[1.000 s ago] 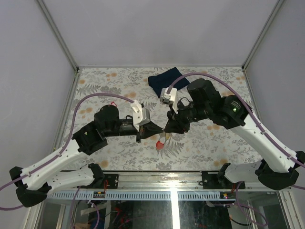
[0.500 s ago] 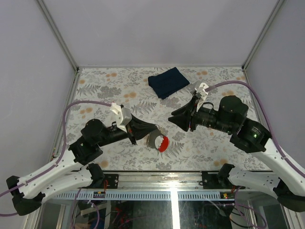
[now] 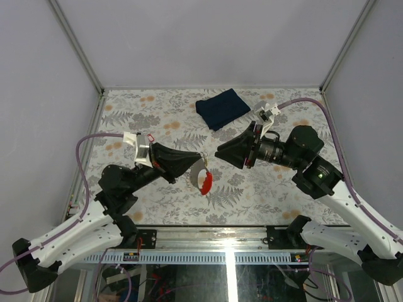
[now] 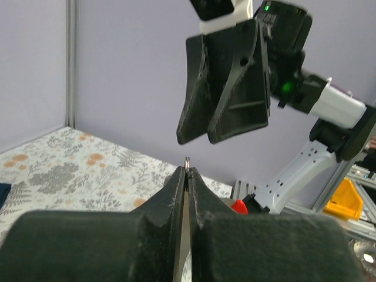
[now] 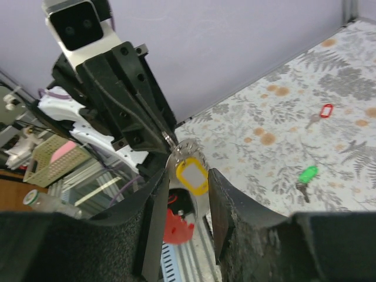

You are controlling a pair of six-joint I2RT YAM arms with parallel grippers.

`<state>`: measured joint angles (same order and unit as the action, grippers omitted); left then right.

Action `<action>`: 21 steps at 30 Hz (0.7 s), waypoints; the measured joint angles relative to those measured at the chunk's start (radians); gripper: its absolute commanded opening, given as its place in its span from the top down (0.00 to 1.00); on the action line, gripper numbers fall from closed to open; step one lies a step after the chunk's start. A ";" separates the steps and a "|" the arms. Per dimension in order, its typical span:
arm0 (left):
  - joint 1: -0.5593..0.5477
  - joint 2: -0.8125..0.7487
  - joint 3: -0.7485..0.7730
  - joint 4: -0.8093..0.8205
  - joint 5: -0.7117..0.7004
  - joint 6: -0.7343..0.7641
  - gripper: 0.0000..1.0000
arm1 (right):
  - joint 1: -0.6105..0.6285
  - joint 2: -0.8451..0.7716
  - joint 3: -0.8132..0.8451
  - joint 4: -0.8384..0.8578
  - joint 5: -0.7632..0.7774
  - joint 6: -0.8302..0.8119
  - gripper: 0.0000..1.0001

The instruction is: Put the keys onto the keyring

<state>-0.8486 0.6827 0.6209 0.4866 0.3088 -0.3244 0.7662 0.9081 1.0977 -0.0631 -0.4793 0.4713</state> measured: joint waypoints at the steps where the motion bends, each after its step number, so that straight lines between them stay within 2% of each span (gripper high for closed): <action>1: 0.011 0.001 -0.008 0.030 0.005 -0.019 1.00 | -0.005 0.000 -0.012 0.024 -0.019 0.022 0.61; 9: 0.043 0.040 -0.021 0.185 0.060 -0.111 1.00 | -0.010 0.000 -0.080 0.188 -0.091 0.160 0.64; 21: 0.044 0.060 -0.021 0.219 0.117 -0.135 1.00 | -0.010 0.015 -0.118 0.317 -0.116 0.262 0.67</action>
<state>-0.8047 0.7425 0.5999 0.7052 0.4259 -0.4595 0.7563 0.9234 0.9798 0.2535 -0.5949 0.7330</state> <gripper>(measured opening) 0.008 0.337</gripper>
